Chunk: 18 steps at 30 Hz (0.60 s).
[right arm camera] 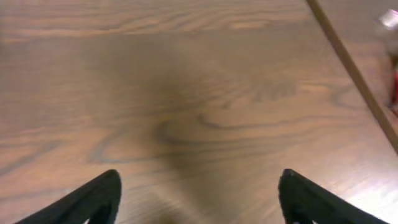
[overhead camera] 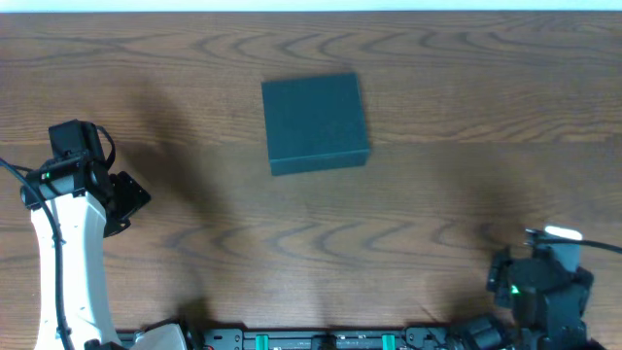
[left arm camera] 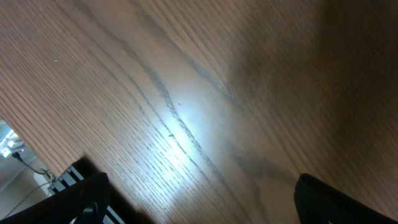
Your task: Pack container
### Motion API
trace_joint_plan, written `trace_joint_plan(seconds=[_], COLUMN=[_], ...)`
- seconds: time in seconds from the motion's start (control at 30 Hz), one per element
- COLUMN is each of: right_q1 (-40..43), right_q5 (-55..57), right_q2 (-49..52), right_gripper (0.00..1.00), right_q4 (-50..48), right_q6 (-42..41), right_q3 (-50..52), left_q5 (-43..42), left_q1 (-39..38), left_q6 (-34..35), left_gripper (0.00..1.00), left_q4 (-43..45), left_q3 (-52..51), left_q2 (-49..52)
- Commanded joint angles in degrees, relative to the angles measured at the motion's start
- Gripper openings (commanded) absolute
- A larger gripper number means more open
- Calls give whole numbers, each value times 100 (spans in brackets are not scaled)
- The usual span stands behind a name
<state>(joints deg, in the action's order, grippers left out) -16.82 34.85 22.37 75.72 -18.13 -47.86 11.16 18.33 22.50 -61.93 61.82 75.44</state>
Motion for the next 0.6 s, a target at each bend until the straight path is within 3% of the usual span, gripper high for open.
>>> trace_joint_plan(seconds=[0.0, 0.13, 0.23, 0.4, 0.57], right_q1=[516, 988, 1285, 1456, 1456], right_q5=[-33, -197, -922, -2754, -3191], right_q2=[-188, -315, -317, -363, -374], right_gripper=[98, 99, 99, 99, 99], right_q4=[-39, -1038, -1974, -3469, -4811], right_q6=[59, -297, -210, 1502, 1648], right_q3=[-7, -4, 17, 573, 1670], left_q5=[101, 101, 101, 101, 101], left_q1=[31, 31, 31, 31, 31], left_q6=[-22, -22, -22, -22, -22], left_gripper=[95, 95, 95, 95, 95], left_q4=[-26, -26, -26, -26, -26], left_q3=[26, 26, 26, 26, 26], left_q2=[20, 20, 20, 20, 20])
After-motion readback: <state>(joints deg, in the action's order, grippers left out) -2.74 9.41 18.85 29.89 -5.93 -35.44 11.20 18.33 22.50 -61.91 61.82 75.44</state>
